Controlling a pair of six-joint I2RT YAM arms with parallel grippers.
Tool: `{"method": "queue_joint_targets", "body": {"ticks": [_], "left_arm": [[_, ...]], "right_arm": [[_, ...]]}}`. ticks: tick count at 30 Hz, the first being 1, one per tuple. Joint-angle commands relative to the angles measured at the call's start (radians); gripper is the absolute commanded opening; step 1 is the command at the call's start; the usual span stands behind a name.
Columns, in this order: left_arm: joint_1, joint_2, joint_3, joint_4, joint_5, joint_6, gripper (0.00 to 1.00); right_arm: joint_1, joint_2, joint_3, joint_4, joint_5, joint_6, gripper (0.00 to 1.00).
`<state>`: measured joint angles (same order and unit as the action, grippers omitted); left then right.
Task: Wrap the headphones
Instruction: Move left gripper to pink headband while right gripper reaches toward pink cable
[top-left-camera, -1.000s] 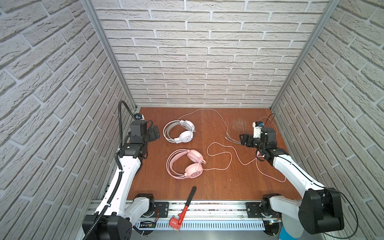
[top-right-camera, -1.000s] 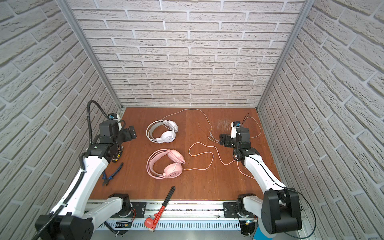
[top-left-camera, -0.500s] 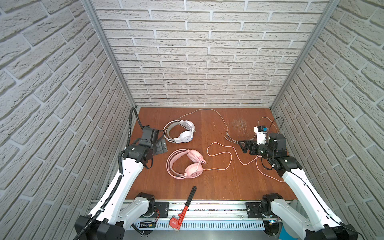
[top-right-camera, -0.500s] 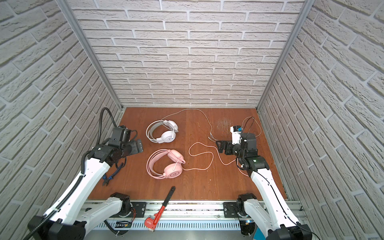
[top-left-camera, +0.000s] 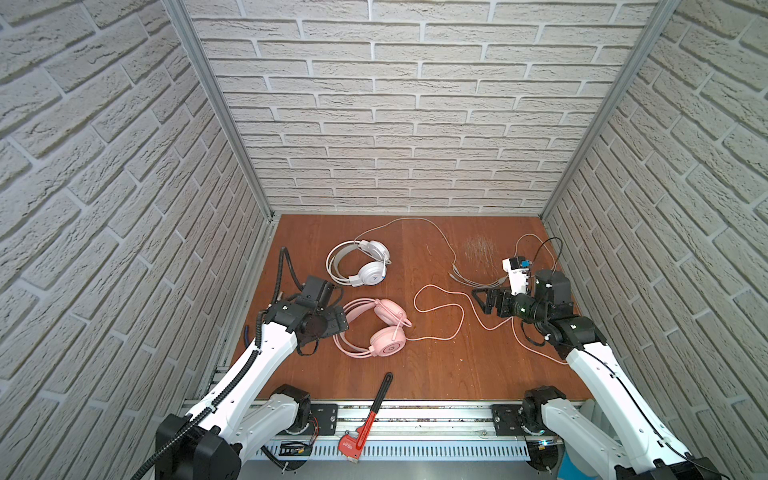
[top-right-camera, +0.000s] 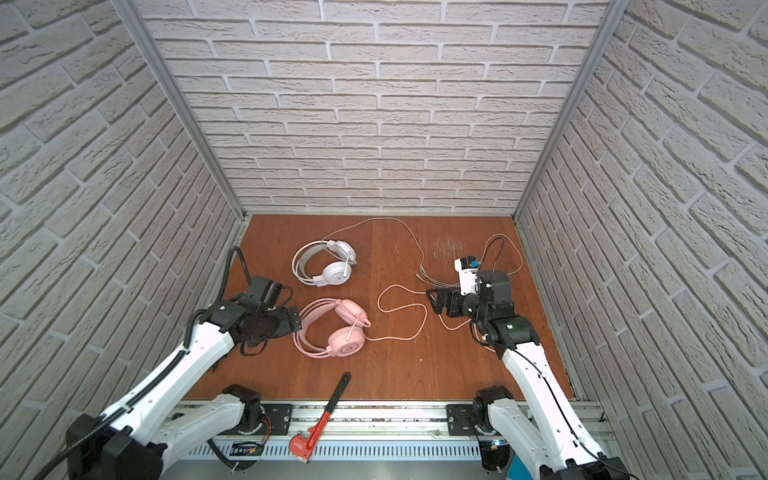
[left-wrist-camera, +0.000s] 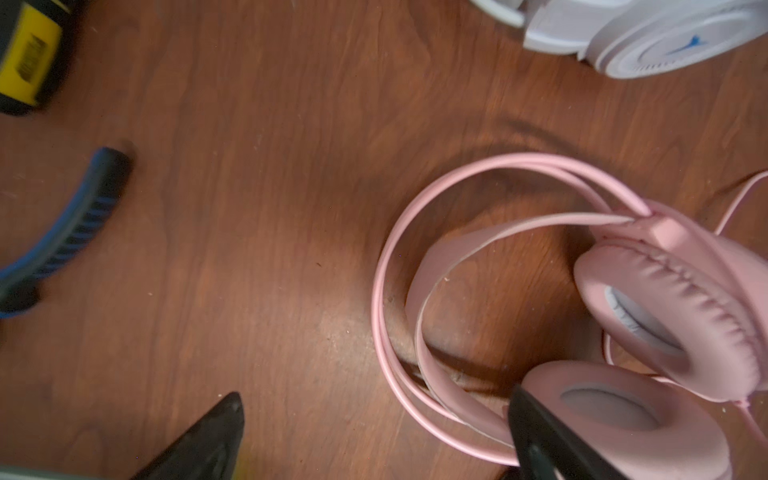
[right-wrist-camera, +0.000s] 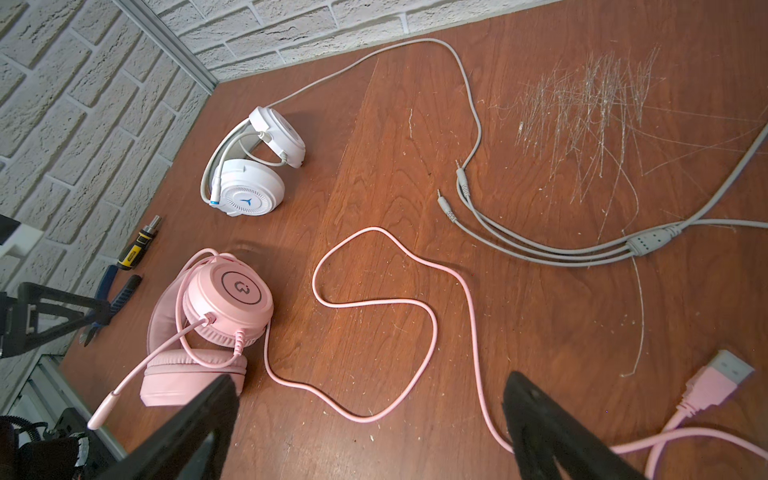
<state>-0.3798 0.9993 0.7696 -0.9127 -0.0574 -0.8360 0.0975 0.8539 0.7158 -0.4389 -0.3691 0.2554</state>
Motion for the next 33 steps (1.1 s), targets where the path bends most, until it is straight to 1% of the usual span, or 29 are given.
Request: {"method": "queue_joint_targets", "body": {"ticks": [1, 9, 13, 16, 19, 23, 26, 28, 30, 33], "left_arm": [[-0.019, 0.016, -0.043, 0.059, 0.048, -0.068, 0.98], [-0.024, 0.107, -0.087, 0.136, 0.069, -0.08, 0.98], [-0.025, 0.157, -0.09, 0.162, 0.066, -0.076, 0.98], [-0.024, 0.194, -0.089, 0.185, 0.066, -0.07, 0.97], [-0.024, 0.235, -0.081, 0.179, 0.037, -0.08, 0.96], [-0.025, 0.268, -0.089, 0.227, 0.05, -0.082, 0.95], [-0.025, 0.289, -0.088, 0.238, 0.037, -0.08, 0.94], [-0.025, 0.305, -0.086, 0.24, 0.032, -0.077, 0.93], [-0.029, 0.322, -0.087, 0.241, 0.037, -0.072, 0.89], [-0.042, 0.334, -0.096, 0.248, 0.024, -0.077, 0.87]], "right_arm": [[0.014, 0.017, -0.015, 0.038, -0.028, 0.007, 1.0], [0.045, 0.032, -0.039, 0.119, -0.124, -0.002, 1.0], [0.062, 0.066, -0.032, 0.118, -0.151, -0.004, 1.0], [0.081, 0.083, -0.029, 0.121, -0.144, -0.007, 1.0], [0.093, 0.095, -0.03, 0.131, -0.133, -0.007, 1.0], [0.111, 0.112, -0.025, 0.132, -0.116, -0.013, 1.0], [0.124, 0.117, -0.026, 0.133, -0.106, -0.012, 1.0], [0.131, 0.115, -0.03, 0.136, -0.097, -0.012, 1.0], [0.137, 0.117, -0.029, 0.135, -0.085, -0.01, 1.0], [0.146, 0.116, -0.03, 0.135, -0.076, -0.008, 1.0]]}}
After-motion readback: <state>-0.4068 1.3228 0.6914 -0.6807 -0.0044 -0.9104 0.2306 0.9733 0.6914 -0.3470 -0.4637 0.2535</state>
